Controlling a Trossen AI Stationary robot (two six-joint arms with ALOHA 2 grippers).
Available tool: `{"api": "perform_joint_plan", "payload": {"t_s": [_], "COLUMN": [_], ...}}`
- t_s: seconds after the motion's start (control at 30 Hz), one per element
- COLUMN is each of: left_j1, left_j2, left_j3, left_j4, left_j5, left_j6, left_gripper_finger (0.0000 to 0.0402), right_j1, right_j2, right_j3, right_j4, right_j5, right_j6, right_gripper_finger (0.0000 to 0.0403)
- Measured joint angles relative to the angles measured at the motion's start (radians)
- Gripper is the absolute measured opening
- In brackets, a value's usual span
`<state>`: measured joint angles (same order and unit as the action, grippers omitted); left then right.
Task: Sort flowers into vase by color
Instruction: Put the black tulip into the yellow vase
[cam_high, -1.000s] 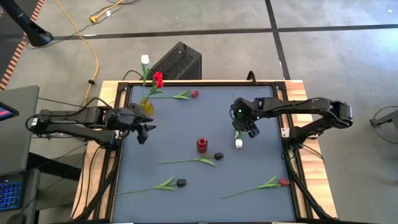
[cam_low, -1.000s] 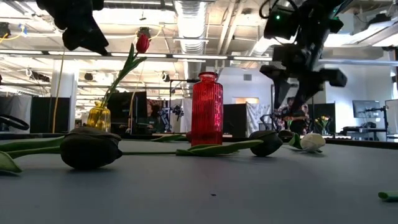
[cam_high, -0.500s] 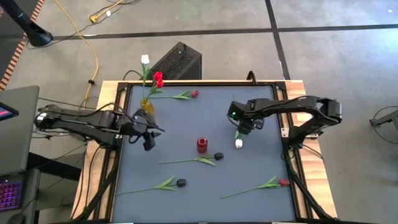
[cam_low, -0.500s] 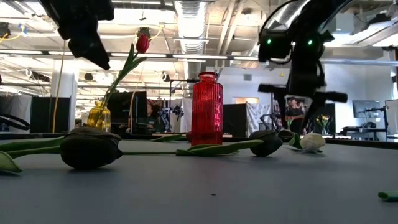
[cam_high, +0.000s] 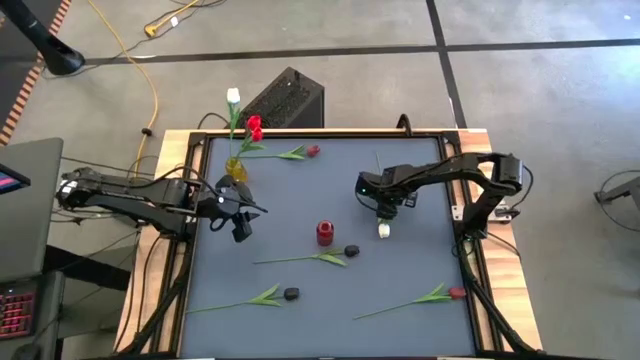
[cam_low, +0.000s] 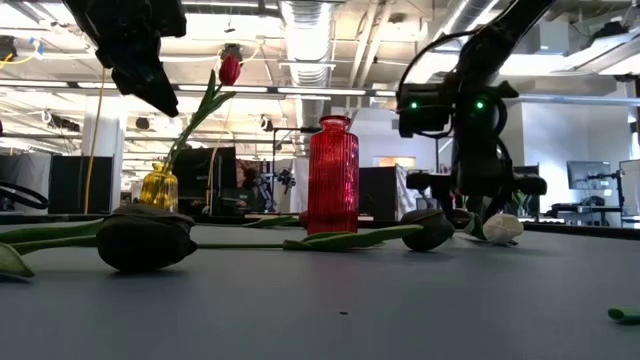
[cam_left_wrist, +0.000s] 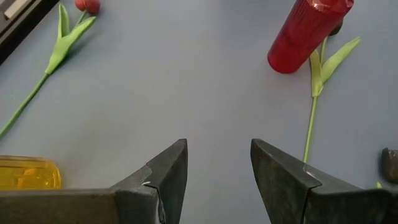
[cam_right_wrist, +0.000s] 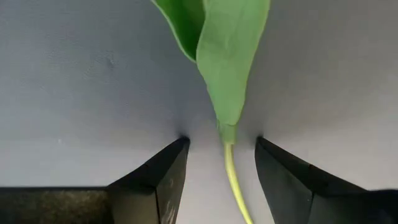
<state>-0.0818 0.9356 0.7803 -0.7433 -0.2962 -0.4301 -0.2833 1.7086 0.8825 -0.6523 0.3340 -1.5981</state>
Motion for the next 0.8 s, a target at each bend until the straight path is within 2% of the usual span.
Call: {"api": "perform_joint_plan", "payload": {"t_s": [0.17, 0.47, 0.57, 0.8], "left_j1": [0.0, 0.0, 0.0, 0.0], "left_j2": [0.0, 0.0, 0.0, 0.0], "left_j3": [0.0, 0.0, 0.0, 0.0], "left_j4": [0.0, 0.0, 0.001, 0.015], "left_j5": [-0.007, -0.007, -0.007, -0.007], "left_j6": [0.005, 0.008, 0.006, 0.01], "left_gripper_finger": [0.0164, 0.0164, 0.0164, 0.0164], "right_j1": [0.003, 0.002, 0.001, 0.014], "right_j2": [0.006, -0.049, -0.082, -0.171], "right_j3": [-0.002, -0.008, -0.008, -0.008], "right_j4": [-0.006, -0.004, -0.006, -0.033], "right_j5": [0.005, 0.024, 0.03, 0.032], "right_j6": [0.0, 0.004, 0.054, 0.149], "right_gripper_finger": [0.0176, 0.0051, 0.0019, 0.0027]}}
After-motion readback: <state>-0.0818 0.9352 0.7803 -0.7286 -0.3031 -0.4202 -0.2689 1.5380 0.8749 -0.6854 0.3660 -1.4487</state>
